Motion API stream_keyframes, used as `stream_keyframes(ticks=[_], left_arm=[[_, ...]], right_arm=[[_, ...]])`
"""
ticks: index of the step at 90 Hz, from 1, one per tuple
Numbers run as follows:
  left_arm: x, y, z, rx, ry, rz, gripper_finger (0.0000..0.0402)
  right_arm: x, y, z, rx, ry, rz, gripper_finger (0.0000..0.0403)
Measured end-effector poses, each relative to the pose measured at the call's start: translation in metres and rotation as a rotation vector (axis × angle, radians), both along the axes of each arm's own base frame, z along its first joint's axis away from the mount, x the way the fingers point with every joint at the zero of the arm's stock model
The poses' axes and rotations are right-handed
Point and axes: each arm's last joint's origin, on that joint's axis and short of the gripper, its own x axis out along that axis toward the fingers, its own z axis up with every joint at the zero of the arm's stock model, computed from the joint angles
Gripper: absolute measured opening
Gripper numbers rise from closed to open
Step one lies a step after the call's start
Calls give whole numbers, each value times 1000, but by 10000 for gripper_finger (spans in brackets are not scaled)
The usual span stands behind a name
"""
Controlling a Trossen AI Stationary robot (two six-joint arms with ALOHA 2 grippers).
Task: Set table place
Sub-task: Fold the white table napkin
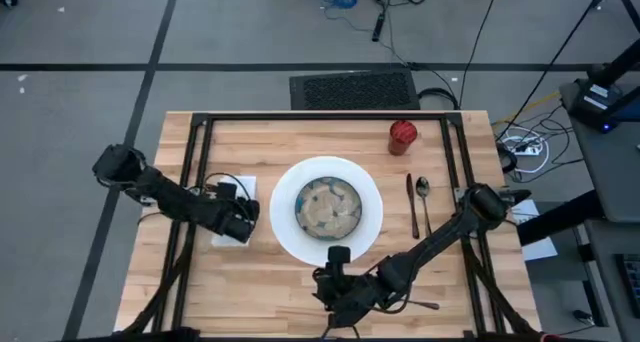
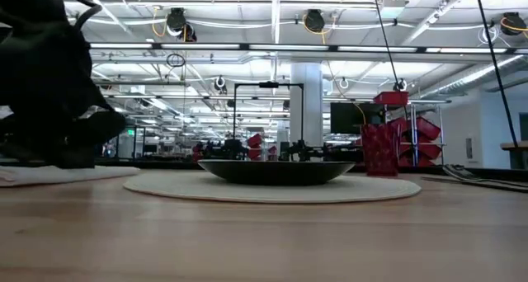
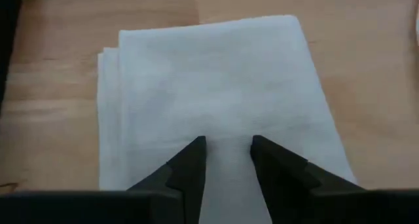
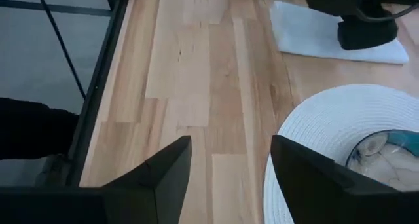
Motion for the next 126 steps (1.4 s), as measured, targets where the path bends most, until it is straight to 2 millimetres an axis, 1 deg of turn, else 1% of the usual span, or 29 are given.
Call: stream_keyframes(ticks=[4,16,22,30,38,43,49,63,72,79,86,91,99,106,116,126], left_arm=[[0,0,0,-2,2,-1,114],[-1,0,1,-7,13,-3,114],[-1,0,2,-11,12,-2,114],[-2,0,4,-20,9,-2,114],[-4,0,7,-35,8,-1,114],[-6,1,10,-47,12,-11,114],[-7,1,18,-53,14,-47,114],[-4,1,52,-50,-21,-153,114],[0,-2,74,-35,-94,-247,114],[1,-8,81,-47,-128,-337,114],[2,-15,82,-80,-142,-400,114],[3,-20,80,-87,-143,-425,114],[4,-27,75,-90,-110,-455,114],[6,-32,67,-102,-68,-456,114],[10,-38,53,-125,26,-468,114],[15,-41,39,-146,108,-458,114]], right_arm=[[-2,-1,4,8,-10,-19,199],[-13,-4,27,46,-58,-70,199],[-18,-6,35,59,-60,-87,199],[-23,-6,39,85,-56,-103,199],[-30,-4,37,103,-23,-130,199],[-37,-3,32,96,40,-147,199],[-52,0,24,90,153,-167,199],[-89,8,11,68,398,-226,199],[-113,20,1,53,464,-241,199],[-130,33,-9,70,469,-245,199],[-147,42,-23,81,473,-249,199],[-158,45,-36,75,477,-257,199],[-175,45,-58,82,495,-295,197],[-185,45,-73,117,533,-320,189],[-192,42,-84,135,590,-339,172],[-193,41,-86,125,612,-322,160]])
